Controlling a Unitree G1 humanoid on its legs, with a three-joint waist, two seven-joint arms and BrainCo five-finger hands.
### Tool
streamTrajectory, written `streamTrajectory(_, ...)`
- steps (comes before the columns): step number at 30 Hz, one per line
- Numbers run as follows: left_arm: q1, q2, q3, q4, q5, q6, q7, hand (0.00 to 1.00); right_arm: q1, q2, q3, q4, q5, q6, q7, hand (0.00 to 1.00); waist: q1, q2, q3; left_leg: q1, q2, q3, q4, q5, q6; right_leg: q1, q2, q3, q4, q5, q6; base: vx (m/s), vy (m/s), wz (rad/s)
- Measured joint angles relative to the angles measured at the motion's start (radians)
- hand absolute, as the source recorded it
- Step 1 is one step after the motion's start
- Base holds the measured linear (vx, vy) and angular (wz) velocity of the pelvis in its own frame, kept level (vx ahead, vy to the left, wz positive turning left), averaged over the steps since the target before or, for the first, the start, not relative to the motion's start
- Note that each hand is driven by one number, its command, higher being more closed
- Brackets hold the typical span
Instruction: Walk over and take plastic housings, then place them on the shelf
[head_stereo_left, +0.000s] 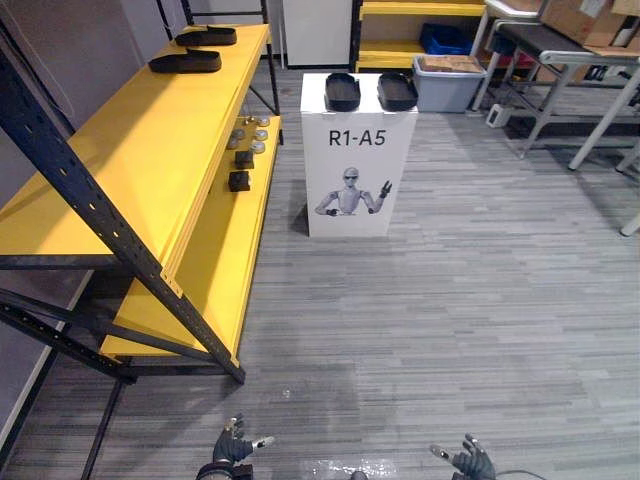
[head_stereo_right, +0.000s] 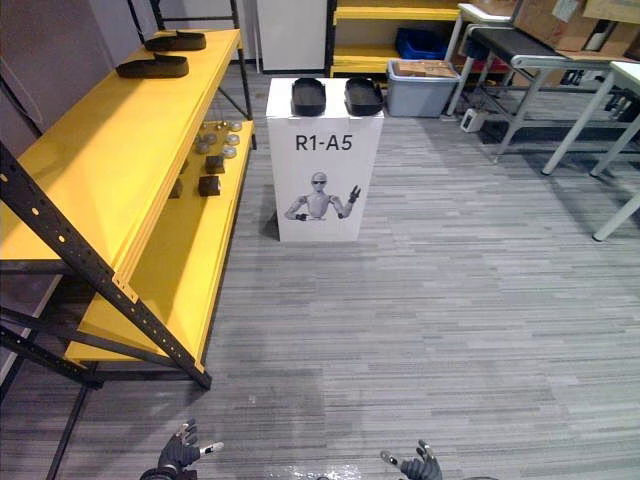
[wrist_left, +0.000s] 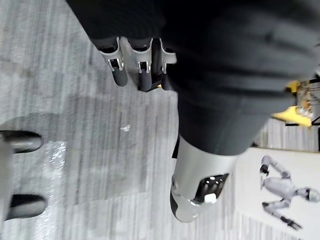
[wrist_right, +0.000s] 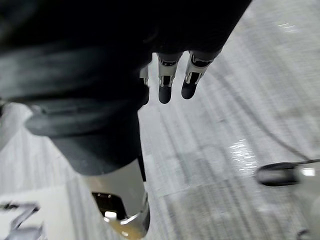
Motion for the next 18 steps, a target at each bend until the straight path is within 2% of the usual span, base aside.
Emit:
streamTrajectory(4, 0.008, 0.003, 0.019, -0.041, 0.0, -0.005, -0.001, 0.0, -0.025, 0.0, 0.003, -0.037, -0.056, 0.0, 0.006, 0.0, 0.003, -0.001, 0.015, 0.017, -0.014, -0.005, -0.007, 0.0, 0.0, 0.022, -0.014, 0.0, -0.02, -0.002, 0.007, 0.06, 0.085, 0.06)
streamTrajectory(18, 0.039, -0.011, 0.019, -0.137, -0.002, -0.006, -0.004, 0.0, -0.017, -0.001, 0.002, -0.055, -0.048, 0.0, 0.007, 0.0, -0.003, 0.004, 0.023, 0.031, -0.018, -0.003, -0.028, 0.0, 0.008, 0.028, -0.018, 0.005, -0.02, -0.003, 0.013, -0.05, 0.029, -0.01)
